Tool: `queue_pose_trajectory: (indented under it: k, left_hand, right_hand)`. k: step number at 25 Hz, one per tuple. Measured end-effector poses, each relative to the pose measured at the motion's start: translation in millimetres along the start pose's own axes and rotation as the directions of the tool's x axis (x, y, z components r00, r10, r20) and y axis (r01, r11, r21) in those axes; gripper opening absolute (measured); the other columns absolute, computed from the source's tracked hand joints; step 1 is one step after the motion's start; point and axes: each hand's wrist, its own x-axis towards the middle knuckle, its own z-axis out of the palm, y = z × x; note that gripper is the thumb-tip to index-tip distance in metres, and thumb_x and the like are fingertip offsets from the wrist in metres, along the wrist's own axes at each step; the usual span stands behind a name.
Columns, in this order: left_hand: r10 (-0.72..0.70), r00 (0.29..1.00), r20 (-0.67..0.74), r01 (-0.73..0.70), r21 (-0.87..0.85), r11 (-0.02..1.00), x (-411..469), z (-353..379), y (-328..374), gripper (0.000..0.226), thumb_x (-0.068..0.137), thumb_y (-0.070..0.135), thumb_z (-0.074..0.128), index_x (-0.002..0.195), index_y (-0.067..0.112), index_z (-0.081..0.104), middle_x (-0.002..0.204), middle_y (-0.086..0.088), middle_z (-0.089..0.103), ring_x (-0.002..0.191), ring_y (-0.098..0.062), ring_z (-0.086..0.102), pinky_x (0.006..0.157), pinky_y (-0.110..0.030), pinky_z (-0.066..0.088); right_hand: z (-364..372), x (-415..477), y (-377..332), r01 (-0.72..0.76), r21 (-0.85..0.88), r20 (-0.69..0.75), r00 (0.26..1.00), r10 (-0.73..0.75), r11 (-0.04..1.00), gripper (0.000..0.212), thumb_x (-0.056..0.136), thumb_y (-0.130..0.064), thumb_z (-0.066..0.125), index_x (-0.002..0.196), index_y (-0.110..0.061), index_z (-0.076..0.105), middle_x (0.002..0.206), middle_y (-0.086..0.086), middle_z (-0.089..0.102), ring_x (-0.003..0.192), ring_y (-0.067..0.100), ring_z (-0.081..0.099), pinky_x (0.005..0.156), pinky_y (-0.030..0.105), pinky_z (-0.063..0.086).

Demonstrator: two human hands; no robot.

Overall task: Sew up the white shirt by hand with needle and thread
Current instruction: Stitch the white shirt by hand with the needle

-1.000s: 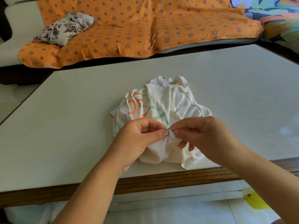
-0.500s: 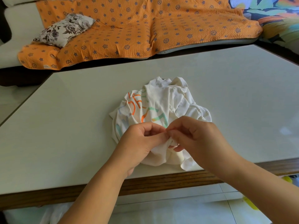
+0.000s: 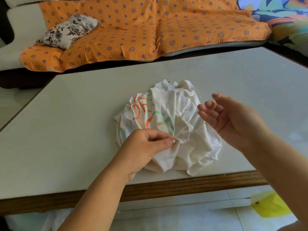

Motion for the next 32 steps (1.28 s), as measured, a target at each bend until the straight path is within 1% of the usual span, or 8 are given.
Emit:
queue_pose_trajectory:
  k: [5, 9, 12, 17, 21, 23, 27, 32]
  left_hand:
    - [-0.029, 0.999, 0.023, 0.028, 0.017, 0.999, -1.8, -3.5, 0.8, 0.006, 0.079, 0.021, 0.075, 0.078, 0.025, 0.08, 0.089, 0.003, 0.077, 0.089, -0.005, 0.069, 0.085, -0.021, 0.048]
    - [-0.033, 0.999, 0.014, 0.033, 0.016, 0.999, -1.2, -7.4, 2.0, 0.007, 0.08, 0.017, 0.075, 0.077, 0.023, 0.079, 0.087, 0.005, 0.077, 0.086, -0.003, 0.069, 0.083, -0.021, 0.046]
    - [-0.026, 1.0, 0.004, 0.026, 0.021, 0.999, -0.5, -10.0, 2.4, 0.008, 0.08, 0.016, 0.074, 0.077, 0.022, 0.079, 0.085, 0.003, 0.077, 0.082, -0.003, 0.068, 0.08, -0.021, 0.046]
    - [0.046, 0.999, -0.008, -0.046, 0.017, 0.999, -3.3, -6.8, 5.1, 0.012, 0.068, 0.033, 0.076, 0.078, 0.027, 0.079, 0.087, 0.001, 0.076, 0.087, -0.01, 0.069, 0.086, -0.027, 0.05]
    - [0.095, 0.995, -0.019, -0.095, 0.016, 0.995, -3.7, -5.2, 7.9, 0.023, 0.062, 0.039, 0.074, 0.082, 0.027, 0.079, 0.089, -0.001, 0.076, 0.09, -0.013, 0.07, 0.087, -0.029, 0.053]
    - [0.098, 0.995, -0.002, -0.098, 0.02, 0.995, -5.5, -5.6, 8.3, 0.023, 0.063, 0.037, 0.074, 0.083, 0.026, 0.079, 0.089, 0.001, 0.076, 0.088, -0.009, 0.07, 0.083, -0.024, 0.051]
    - [0.08, 0.997, -0.01, -0.079, 0.098, 0.992, -5.0, -11.0, 6.4, 0.015, 0.069, 0.032, 0.077, 0.084, 0.03, 0.079, 0.088, 0.004, 0.077, 0.087, -0.009, 0.07, 0.083, -0.025, 0.051]
    - [0.101, 0.992, -0.074, -0.09, 0.141, 0.986, -3.3, -10.1, 5.0, 0.009, 0.08, 0.022, 0.076, 0.082, 0.031, 0.077, 0.083, 0.005, 0.075, 0.085, -0.015, 0.069, 0.085, -0.032, 0.054]
  right_hand:
    - [-22.6, 22.3, -5.1, 0.244, -0.485, -0.134, 0.928, -0.348, 0.839, 0.01, 0.099, -0.017, 0.054, 0.09, -0.02, 0.058, 0.07, 0.0, 0.071, 0.09, 0.023, 0.072, 0.097, 0.04, 0.053]
    - [-33.4, 26.6, -10.5, 0.284, -0.781, -0.092, 0.829, -0.552, 0.556, 0.005, 0.097, -0.029, 0.056, 0.098, -0.025, 0.059, 0.078, -0.009, 0.074, 0.079, 0.027, 0.066, 0.061, 0.025, 0.043]
    - [-37.7, 25.5, -17.4, 0.276, -0.819, -0.09, 0.805, -0.587, 0.504, 0.005, 0.097, -0.029, 0.055, 0.093, -0.028, 0.058, 0.086, -0.001, 0.075, 0.063, 0.026, 0.06, 0.052, 0.026, 0.036]
    - [-5.8, -14.0, -4.7, 0.302, -0.766, 0.177, 0.948, -0.266, 0.567, 0.013, 0.095, -0.011, 0.058, 0.084, -0.017, 0.062, 0.083, 0.002, 0.075, 0.055, 0.023, 0.066, 0.049, 0.034, 0.048]
    - [10.6, -45.7, 24.3, 0.219, -0.799, 0.333, 0.937, 0.109, 0.56, 0.008, 0.094, -0.019, 0.06, 0.092, -0.013, 0.066, 0.09, -0.001, 0.074, 0.068, 0.028, 0.073, 0.062, 0.039, 0.058]
    - [9.4, -45.6, 29.0, 0.24, -0.818, 0.326, 0.942, 0.079, 0.522, 0.008, 0.095, -0.017, 0.06, 0.089, -0.016, 0.065, 0.08, 0.0, 0.074, 0.073, 0.019, 0.073, 0.075, 0.033, 0.059]
    - [8.2, -43.2, 25.9, 0.328, -0.855, 0.333, 0.941, -0.058, 0.402, 0.01, 0.094, -0.012, 0.059, 0.087, -0.018, 0.064, 0.074, -0.005, 0.073, 0.067, 0.001, 0.068, 0.065, 0.005, 0.046]
    - [7.3, -45.4, 32.6, 0.381, -0.858, 0.357, 0.924, -0.133, 0.345, 0.011, 0.093, -0.017, 0.06, 0.085, -0.024, 0.064, 0.081, -0.013, 0.069, 0.071, 0.0, 0.066, 0.065, 0.009, 0.047]
